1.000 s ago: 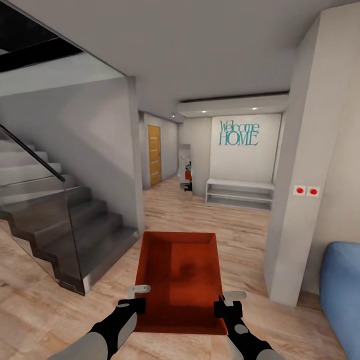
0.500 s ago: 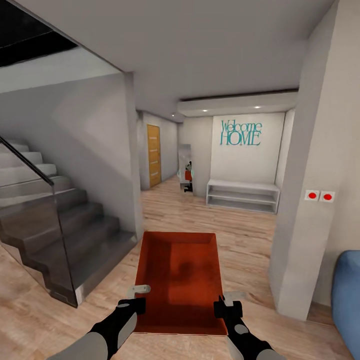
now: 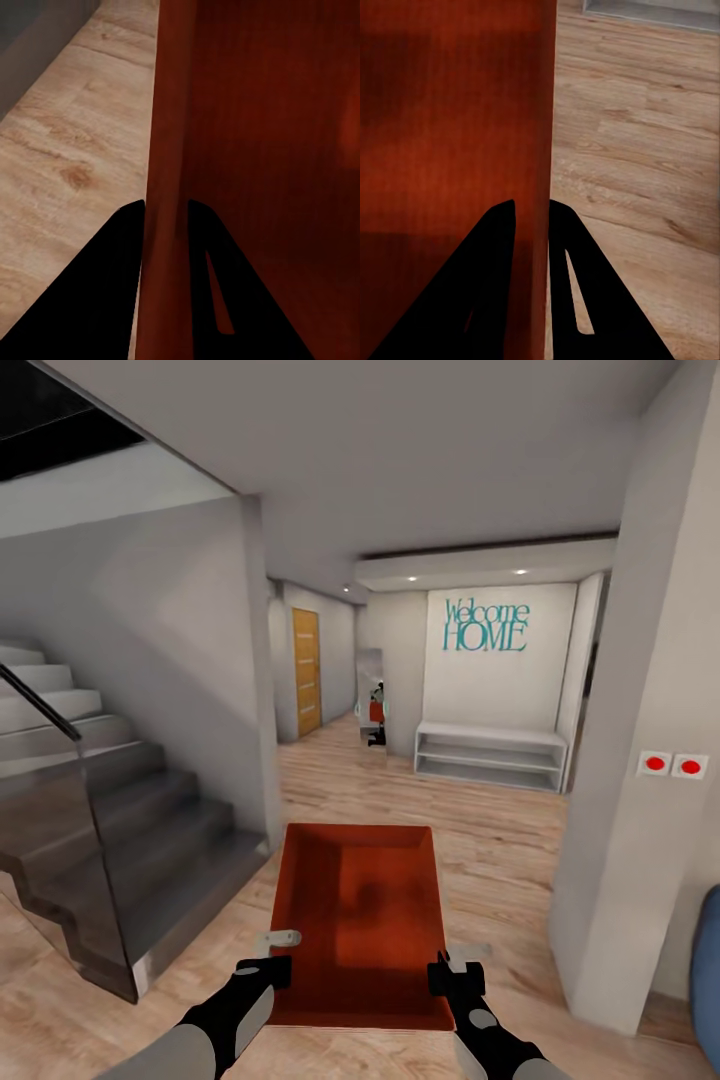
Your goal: Move the two storage containers from the living room to the garage. In the garage, place one container on the floor and stack the other container on top of it (either order is fine).
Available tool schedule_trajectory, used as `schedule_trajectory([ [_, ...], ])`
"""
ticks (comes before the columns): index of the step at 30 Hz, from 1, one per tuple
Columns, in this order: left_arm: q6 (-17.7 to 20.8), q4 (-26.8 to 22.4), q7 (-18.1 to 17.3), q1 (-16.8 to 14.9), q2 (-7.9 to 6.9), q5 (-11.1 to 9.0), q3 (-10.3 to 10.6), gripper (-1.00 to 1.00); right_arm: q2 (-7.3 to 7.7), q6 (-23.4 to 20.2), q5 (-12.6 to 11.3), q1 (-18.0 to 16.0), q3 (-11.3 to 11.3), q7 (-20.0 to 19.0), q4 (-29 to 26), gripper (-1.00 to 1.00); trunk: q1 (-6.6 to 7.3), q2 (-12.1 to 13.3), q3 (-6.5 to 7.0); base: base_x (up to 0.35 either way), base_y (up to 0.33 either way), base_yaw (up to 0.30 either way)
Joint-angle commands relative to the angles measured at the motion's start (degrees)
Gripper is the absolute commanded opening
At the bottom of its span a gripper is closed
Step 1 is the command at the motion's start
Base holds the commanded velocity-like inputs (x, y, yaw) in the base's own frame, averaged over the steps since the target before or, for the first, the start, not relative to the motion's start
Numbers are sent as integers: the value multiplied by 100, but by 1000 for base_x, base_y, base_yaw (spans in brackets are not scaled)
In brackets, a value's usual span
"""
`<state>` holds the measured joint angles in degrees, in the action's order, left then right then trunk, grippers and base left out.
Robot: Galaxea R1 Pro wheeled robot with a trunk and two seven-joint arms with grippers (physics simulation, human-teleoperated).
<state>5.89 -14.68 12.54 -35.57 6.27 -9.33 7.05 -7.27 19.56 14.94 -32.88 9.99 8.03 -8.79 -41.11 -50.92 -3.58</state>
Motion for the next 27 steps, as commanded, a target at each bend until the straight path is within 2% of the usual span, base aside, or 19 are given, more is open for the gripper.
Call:
schedule_trajectory([
  [1,44,-11,99,-2,-56,28,-28,-100,-2,21,71,-8,205,15,-9,-100,-4,-7,-9,321,0,0],
  [27,44,-9,99,0,-56,28,-28,-100,-2,21,69,-8,205,15,-2,-100,-4,-7,-9,321,0,0],
])
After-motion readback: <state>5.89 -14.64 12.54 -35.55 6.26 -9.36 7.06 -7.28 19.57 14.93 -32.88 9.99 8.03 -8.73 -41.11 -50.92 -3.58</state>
